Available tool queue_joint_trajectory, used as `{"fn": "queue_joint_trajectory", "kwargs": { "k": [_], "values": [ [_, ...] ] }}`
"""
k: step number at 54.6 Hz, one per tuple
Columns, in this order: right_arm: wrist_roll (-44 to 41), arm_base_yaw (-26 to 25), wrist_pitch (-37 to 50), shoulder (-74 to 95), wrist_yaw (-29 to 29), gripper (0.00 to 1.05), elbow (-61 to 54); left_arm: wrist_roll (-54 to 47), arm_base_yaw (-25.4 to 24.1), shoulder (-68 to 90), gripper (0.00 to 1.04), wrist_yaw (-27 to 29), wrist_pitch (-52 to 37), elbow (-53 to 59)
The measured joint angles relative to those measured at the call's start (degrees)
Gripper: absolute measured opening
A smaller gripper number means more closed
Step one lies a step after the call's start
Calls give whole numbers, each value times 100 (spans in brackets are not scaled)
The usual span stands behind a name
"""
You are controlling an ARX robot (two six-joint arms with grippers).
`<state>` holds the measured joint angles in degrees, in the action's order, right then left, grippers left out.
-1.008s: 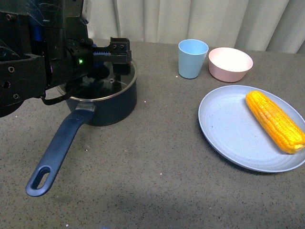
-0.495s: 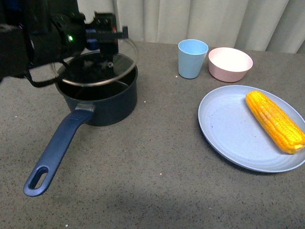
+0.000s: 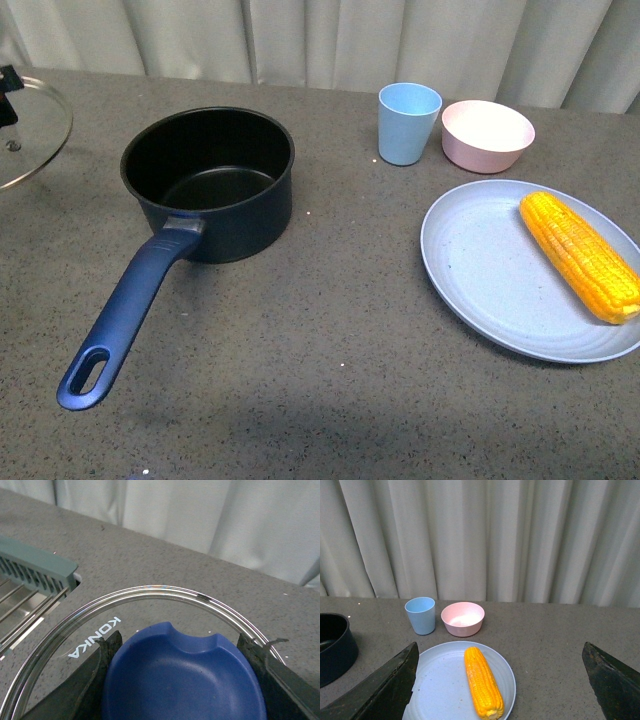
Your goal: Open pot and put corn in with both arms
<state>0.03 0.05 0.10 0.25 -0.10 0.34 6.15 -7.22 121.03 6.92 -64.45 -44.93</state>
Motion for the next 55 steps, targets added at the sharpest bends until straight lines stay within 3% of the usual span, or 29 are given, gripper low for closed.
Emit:
{"fn": "queue_joint_trajectory", "kwargs": {
  "k": [17,46,55],
  "values": [
    [0,0,0,0,2,96,0,284,79,1134,62,-46,-354,24],
    [0,0,-2,0,2,96,0,177,199,1471,62,39,-264,-144],
    [0,0,0,0,2,96,0,151,197,1373,86,197,-369,-85]
  ]
}}
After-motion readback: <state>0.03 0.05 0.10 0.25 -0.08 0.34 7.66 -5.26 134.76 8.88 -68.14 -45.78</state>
